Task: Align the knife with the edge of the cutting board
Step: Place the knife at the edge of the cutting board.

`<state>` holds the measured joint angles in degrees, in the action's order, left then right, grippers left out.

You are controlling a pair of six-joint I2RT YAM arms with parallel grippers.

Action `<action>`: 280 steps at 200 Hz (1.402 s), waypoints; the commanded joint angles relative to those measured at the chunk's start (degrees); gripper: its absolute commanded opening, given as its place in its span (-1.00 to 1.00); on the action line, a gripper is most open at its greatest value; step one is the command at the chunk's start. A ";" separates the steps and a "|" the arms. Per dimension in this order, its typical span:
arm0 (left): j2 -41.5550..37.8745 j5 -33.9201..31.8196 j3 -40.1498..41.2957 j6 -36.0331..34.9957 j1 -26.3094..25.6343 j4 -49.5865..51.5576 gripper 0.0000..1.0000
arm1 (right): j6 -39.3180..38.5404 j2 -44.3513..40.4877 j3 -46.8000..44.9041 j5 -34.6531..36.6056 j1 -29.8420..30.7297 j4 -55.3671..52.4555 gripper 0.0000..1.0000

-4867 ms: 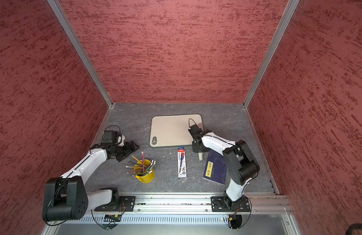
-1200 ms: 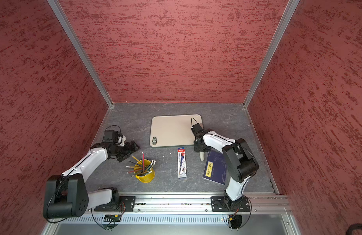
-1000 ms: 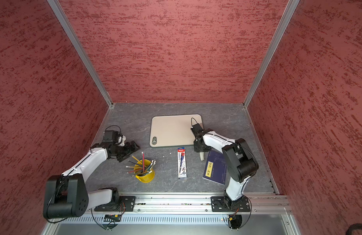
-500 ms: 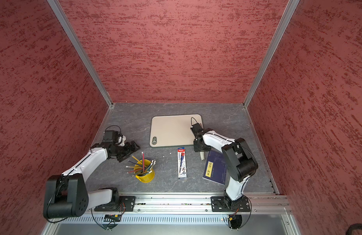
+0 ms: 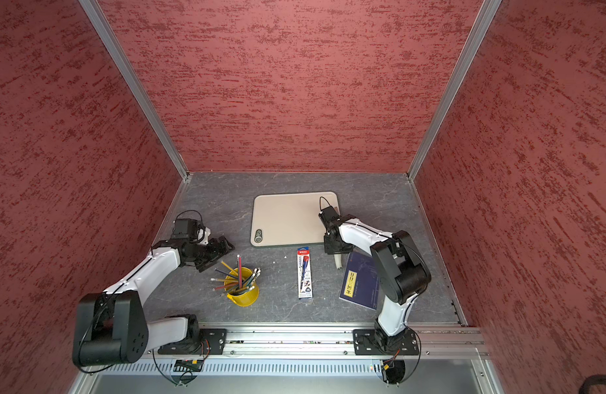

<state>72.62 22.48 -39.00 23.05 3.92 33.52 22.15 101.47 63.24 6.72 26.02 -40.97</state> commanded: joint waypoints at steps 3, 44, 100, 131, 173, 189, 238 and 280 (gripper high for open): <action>0.44 0.80 -1.49 -1.12 0.58 0.08 0.91 | 0.85 0.24 2.34 0.09 -0.54 -1.22 -0.24; 0.75 0.96 -1.47 -1.07 0.73 0.09 0.91 | 1.13 0.12 2.25 0.20 -0.60 -1.31 -0.26; 0.59 1.14 -1.60 -1.06 0.72 0.23 0.91 | 2.04 0.13 2.13 -0.05 -0.93 -1.46 -0.26; 0.42 1.12 -1.34 -0.99 0.68 -0.03 0.91 | 2.45 0.09 2.17 -0.13 -1.18 -1.48 -0.25; 0.98 1.29 -1.34 -0.90 0.65 -0.23 0.92 | 2.64 -0.05 1.98 -0.38 -1.30 -1.06 -0.25; 1.26 1.40 -1.34 -0.90 0.65 -0.29 0.93 | 2.72 -0.04 2.08 -0.73 -1.33 -1.00 -0.23; 1.38 1.43 -1.11 -0.92 0.65 -0.69 0.93 | 2.37 -0.22 2.00 -1.95 -1.35 -0.26 -0.05; 2.26 1.60 -1.00 -0.81 0.72 -0.98 0.94 | 2.04 -0.91 1.37 -2.62 -1.37 0.49 0.10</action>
<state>74.13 23.57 -39.11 23.07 4.19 33.39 24.03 101.47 63.46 5.15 25.21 -41.41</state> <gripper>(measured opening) 0.969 0.530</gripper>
